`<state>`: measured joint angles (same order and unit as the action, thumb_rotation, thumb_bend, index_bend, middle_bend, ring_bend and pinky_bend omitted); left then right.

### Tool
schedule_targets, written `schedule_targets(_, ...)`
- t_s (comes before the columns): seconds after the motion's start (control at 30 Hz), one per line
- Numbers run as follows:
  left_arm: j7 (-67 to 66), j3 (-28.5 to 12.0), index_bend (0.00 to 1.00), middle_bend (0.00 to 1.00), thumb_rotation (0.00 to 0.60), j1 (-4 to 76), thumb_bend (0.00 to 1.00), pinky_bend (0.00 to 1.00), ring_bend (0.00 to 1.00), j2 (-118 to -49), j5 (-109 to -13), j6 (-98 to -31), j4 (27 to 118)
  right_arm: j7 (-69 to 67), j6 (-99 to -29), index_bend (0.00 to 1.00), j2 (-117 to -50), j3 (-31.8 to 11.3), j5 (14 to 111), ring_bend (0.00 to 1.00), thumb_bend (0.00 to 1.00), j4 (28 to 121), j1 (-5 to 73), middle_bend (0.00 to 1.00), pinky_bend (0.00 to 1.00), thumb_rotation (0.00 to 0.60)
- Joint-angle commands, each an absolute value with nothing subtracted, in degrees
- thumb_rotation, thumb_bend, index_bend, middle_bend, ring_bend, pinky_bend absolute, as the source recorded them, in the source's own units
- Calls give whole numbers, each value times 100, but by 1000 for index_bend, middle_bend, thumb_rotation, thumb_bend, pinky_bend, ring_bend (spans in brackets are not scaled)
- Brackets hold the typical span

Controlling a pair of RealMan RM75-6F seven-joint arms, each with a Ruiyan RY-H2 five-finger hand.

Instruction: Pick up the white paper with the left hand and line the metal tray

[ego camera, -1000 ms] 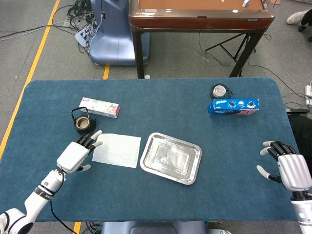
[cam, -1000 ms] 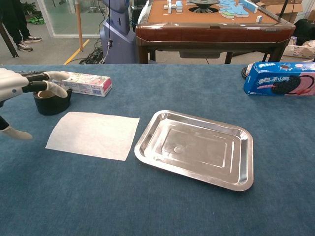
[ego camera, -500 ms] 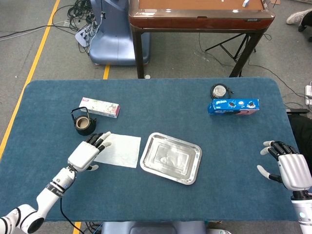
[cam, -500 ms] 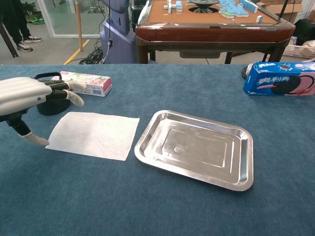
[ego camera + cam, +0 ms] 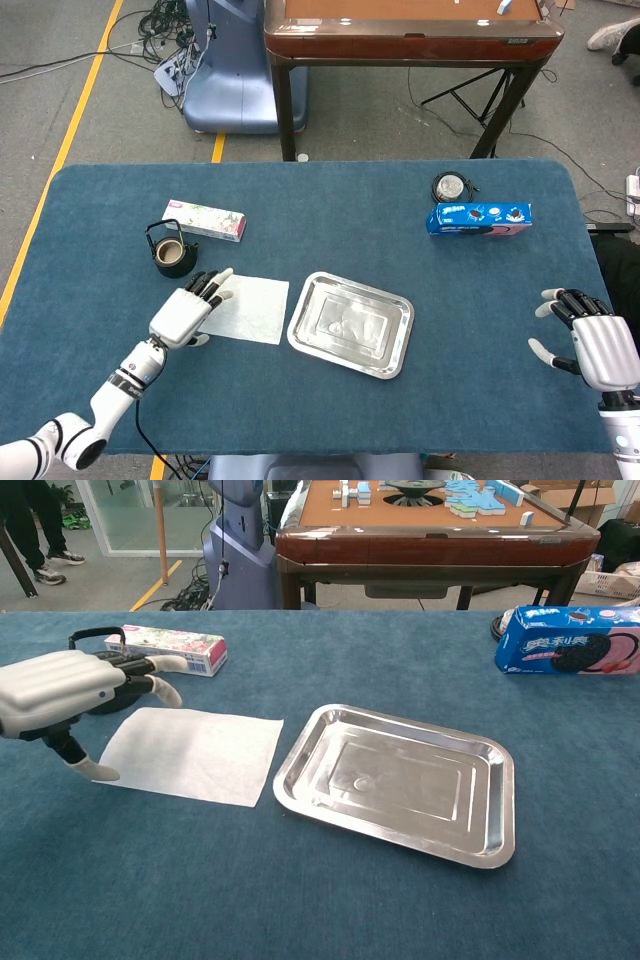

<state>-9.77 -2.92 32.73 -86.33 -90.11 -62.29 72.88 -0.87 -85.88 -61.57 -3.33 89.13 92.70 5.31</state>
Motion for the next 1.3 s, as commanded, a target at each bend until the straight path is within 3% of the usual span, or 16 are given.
schedule_targets(0.03, -956, -271, 219, 0, 600, 3272, 39, 81, 0, -8716, -8999, -6285, 7123, -84, -8586, 447, -6157, -332, 8912, 240, 204, 9272, 532, 317, 305, 600)
schedule_targets(0.7, -1044, -53, 200, 0, 600, 3259, 39, 81, 0, -8961, -9011, -6337, 6440, -69, -8580, 447, -6160, -327, 8918, 240, 205, 9279, 534, 317, 305, 600)
schedule_targets(1.07, -966, 43, 39, 0, 600, 3213, 39, 81, 0, -9122, -9034, -6398, 6056, -70, -8584, 447, -6156, -327, 8918, 240, 204, 9287, 532, 317, 305, 600)
schedule_targets(1.3, -895, 53, 17, 0, 600, 3196, 39, 81, 0, -9238, -9011, -6418, 5865, -63, -8573, 447, -6162, -326, 8915, 240, 204, 9287, 536, 317, 305, 600)
